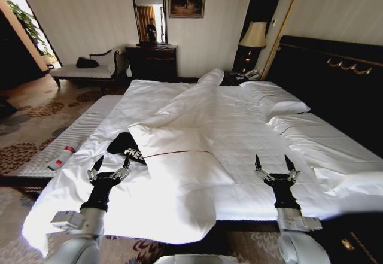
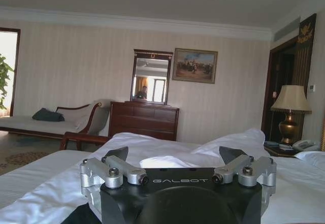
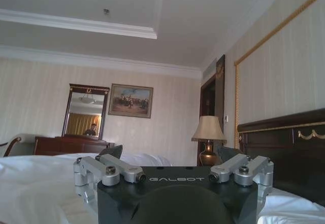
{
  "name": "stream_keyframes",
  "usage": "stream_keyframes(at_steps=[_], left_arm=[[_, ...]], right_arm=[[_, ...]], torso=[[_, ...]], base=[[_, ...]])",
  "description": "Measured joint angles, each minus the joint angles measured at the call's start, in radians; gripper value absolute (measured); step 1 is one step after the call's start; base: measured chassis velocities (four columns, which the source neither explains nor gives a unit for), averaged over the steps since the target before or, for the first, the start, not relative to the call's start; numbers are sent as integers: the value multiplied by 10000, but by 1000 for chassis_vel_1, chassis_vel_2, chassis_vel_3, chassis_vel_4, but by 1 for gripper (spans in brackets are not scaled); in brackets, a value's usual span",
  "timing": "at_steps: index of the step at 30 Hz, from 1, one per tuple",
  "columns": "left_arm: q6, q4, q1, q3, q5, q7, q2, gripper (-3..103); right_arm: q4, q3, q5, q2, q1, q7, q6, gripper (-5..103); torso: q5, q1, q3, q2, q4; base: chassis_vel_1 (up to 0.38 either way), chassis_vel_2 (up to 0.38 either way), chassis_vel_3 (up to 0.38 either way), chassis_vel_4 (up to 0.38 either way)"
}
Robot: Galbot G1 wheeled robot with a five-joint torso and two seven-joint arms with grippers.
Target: Fold the clothes on the bed.
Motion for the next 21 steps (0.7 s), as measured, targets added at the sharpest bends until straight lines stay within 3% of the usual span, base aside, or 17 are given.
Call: stream_keyframes(at_steps=[10, 13, 14, 15, 16, 18, 19, 20, 21], left_arm=[[-12, 0, 64, -13, 35, -12, -82, 100], [71, 0, 188, -98, 28, -23, -110, 100], [196, 0, 260, -176, -60, -79, -111, 100], [196, 0, 260, -176, -60, -79, -111, 100], [304, 0, 312, -226, -159, -127, -110, 100], [545, 1, 419, -375, -505, -246, -107, 100], [659, 1, 491, -546, -690, -302, -110, 100], [659, 1, 491, -546, -690, -302, -110, 100], [680, 0, 531, -654, -716, -312, -117, 100]], right_arm=[[-211, -169, 341, -243, 327, 6, 76, 100], [-221, -302, 1082, -557, 537, -17, -164, 100], [-44, -436, 1993, -763, 587, 51, -720, 100], [-44, -436, 1993, -763, 587, 51, -720, 100], [136, -547, 2731, -913, 617, 183, -1184, 100], [525, -814, 4895, -1306, 861, 778, -2354, 100], [688, -975, 6754, -1702, 1265, 1202, -3211, 100], [688, -975, 6754, -1702, 1265, 1202, -3211, 100], [697, -1039, 7601, -1927, 1495, 1328, -3534, 100]], torso=[[3, -1, 0, 0, 0], [3, -1, 0, 0, 0], [3, -1, 0, 0, -1], [3, -1, 0, 0, -1], [1, -1, 0, 0, -1], [-2, 0, 0, 0, -1], [-1, -1, 0, 0, 1], [-1, -1, 0, 0, 1], [0, -1, 0, 1, 2]], base=[[1, 15, -2, -13], [0, 0, 0, 0], [0, 0, 0, 0], [0, 0, 0, 0], [0, 0, 0, 0], [0, 0, 0, 0], [0, 0, 0, 0], [0, 0, 0, 0], [0, 0, 0, 0]])
